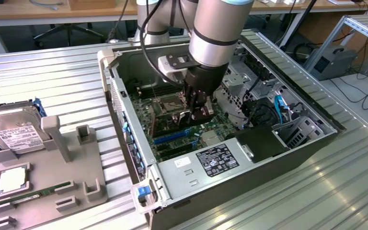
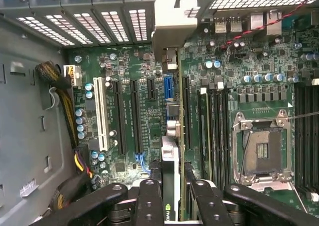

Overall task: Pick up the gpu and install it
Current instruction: 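Insert the gpu into the slot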

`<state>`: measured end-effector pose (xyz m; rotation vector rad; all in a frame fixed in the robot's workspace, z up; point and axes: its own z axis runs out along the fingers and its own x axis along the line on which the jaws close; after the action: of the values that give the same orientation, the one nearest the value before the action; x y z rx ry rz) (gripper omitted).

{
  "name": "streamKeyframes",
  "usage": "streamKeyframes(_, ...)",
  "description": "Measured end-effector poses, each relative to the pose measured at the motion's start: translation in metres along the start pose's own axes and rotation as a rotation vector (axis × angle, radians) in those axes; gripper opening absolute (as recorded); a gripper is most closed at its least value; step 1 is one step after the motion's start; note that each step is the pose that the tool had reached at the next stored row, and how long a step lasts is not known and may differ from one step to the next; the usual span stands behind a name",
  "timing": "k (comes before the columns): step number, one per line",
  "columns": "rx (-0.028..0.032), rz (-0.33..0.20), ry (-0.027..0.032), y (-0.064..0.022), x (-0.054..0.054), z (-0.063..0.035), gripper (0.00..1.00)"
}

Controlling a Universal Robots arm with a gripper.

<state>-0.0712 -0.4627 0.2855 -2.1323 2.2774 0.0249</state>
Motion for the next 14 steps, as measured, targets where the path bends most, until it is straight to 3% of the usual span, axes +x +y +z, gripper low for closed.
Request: streamKeyframes(14, -0.0005, -0.017, 0.0001, 0.0107, 0.0007, 0.0064, 0.27)
